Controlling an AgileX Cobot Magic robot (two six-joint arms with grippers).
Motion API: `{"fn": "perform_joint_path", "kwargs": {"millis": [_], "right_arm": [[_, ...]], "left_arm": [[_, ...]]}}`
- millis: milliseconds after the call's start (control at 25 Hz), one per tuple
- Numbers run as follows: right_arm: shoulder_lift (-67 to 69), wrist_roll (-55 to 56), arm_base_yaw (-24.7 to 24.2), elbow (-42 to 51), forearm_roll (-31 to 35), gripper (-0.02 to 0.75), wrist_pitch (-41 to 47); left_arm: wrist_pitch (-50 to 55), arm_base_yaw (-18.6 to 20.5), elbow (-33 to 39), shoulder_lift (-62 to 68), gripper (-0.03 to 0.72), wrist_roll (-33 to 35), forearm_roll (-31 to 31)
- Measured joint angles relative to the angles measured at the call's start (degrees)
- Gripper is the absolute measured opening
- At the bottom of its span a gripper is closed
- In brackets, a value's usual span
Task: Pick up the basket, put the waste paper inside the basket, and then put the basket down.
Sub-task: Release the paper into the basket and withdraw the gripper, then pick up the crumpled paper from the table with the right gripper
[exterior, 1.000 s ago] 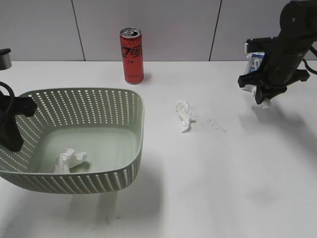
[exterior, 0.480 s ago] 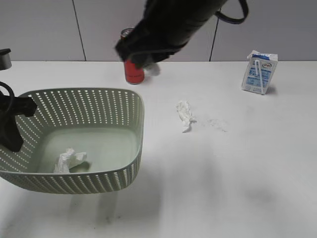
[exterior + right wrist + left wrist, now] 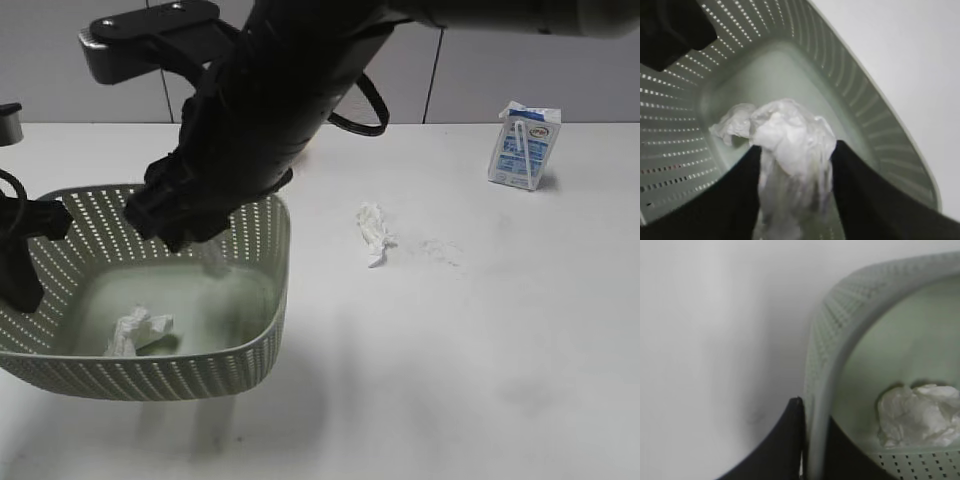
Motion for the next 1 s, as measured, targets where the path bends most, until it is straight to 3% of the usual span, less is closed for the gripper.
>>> {"fn": "perform_joint_path", "kwargs": {"millis": [80,160,240,360,480,600,800,1000], "right_arm": [[0.21,0.14,0.0,-0.12,-0.78,0.517,0.43],[0.21,2.13,-0.14,-1.85,-3.32,0.594,1.66],[0.21,5.51,-0.57,-4.71,-8.23,0.617,3.91],[0.21,11.25,-2.29,-9.6,-20.68,0.613,8.45],[0.15,15.54,-6.84,-11.97,-27.72,0.586,9.76],[1.53,16.84,-13.95,-12.38,-27.04,0.557,9.91],[9.27,17.2,-23.27,-12.45,-17.97,0.546,9.63],[18.07,15.86,-24.93,-12.45,-14.72,0.533,6.32]], "left_arm": [[0.29,0.0,0.0,0.0,0.006,0.0,0.06],[0.37,0.0,0.0,0.0,0.006,0.0,0.21],[0.62,0.0,0.0,0.0,0.006,0.0,0.33],[1.2,0.0,0.0,0.0,0.006,0.0,1.09],[1.66,0.18,0.0,0.0,0.006,0.0,2.05],[1.72,1.34,0.0,0.0,0.006,0.0,2.05],[1.72,3.01,0.0,0.0,0.006,0.0,2.66],[1.62,3.01,0.0,0.0,0.006,0.0,2.72]]}}
